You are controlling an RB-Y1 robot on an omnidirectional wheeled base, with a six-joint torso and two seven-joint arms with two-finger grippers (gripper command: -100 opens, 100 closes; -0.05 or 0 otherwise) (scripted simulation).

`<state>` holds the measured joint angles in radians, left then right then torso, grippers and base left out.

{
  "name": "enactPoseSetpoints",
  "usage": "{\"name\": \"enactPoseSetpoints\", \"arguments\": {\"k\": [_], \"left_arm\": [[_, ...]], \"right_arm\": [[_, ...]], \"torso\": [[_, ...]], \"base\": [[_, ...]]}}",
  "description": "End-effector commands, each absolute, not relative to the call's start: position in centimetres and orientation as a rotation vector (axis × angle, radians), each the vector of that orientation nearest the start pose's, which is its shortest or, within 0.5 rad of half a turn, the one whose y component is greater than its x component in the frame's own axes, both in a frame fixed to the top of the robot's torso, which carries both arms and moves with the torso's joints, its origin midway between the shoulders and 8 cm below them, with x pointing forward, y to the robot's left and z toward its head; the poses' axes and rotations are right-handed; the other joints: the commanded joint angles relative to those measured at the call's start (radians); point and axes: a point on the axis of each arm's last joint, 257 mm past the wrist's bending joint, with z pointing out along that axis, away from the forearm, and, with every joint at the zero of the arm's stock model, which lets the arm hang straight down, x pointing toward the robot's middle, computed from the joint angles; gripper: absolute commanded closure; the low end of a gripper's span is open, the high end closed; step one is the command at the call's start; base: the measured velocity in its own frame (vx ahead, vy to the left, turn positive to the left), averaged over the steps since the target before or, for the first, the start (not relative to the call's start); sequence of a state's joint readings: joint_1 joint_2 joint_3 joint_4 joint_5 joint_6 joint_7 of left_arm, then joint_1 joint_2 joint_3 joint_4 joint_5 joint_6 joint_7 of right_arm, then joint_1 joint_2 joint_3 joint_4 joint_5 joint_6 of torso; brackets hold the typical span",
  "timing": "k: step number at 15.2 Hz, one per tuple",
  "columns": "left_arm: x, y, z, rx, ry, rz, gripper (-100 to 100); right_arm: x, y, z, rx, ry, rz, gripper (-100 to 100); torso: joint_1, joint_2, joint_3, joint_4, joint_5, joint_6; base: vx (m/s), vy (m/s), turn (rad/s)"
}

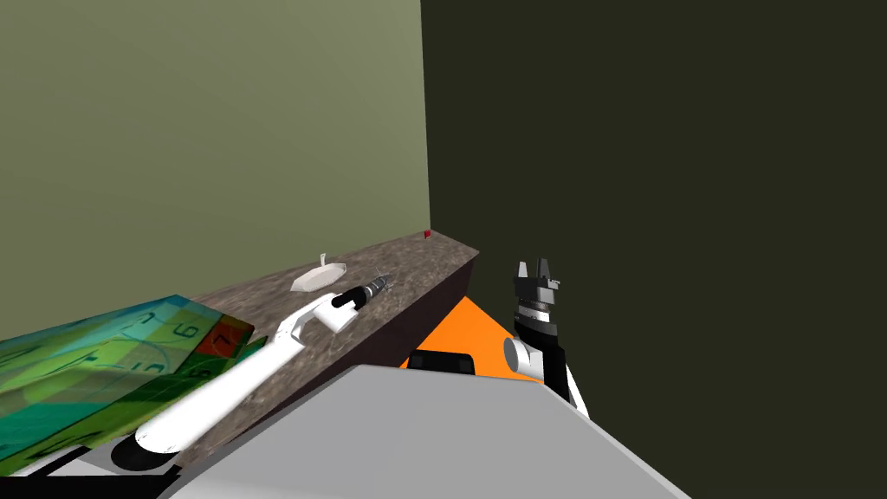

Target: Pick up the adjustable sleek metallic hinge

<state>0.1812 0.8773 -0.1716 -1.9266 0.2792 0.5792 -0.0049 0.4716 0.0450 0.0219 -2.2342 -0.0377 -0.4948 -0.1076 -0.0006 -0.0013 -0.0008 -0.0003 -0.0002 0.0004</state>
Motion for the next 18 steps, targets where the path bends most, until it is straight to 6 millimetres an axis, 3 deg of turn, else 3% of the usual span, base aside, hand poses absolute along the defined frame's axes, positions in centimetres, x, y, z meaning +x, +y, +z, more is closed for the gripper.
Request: {"name": "enactPoseSetpoints", "arguments": {"k": [1,6,9,11,18], "left_arm": [[45.1,38.8,-28.2,-1.015,1.958,-0.481,-100],[44.2,42.8,-29.6,-1.071,2.015,-0.320,-100],[43.7,44.2,-30.0,-1.092,2.030,-0.265,-100],[43.1,46.4,-30.4,-1.121,2.049,-0.179,-100],[41.7,50.0,-30.7,-1.175,2.071,-0.033,-100]], "right_arm": [[35.6,-27.9,1.2,0.777,0.533,1.451,0],[35.6,-27.9,1.2,0.777,0.533,1.451,0],[35.6,-27.9,1.2,0.777,0.533,1.451,0],[35.6,-27.9,1.2,0.777,0.533,1.451,0],[35.6,-27.9,1.2,0.777,0.533,1.451,0]], "torso": [[0.000,0.000,0.000,0.000,0.000,0.000],[0.000,0.000,0.000,0.000,0.000,0.000],[0.000,0.000,0.000,0.000,0.000,0.000],[0.000,0.000,0.000,0.000,0.000,0.000],[0.000,0.000,0.000,0.000,0.000,0.000]], "base": [[0.014,-0.009,-0.126],[0.017,-0.007,-0.126],[0.018,-0.005,-0.106],[0.020,-0.005,-0.124],[0.021,-0.005,-0.097]]}}
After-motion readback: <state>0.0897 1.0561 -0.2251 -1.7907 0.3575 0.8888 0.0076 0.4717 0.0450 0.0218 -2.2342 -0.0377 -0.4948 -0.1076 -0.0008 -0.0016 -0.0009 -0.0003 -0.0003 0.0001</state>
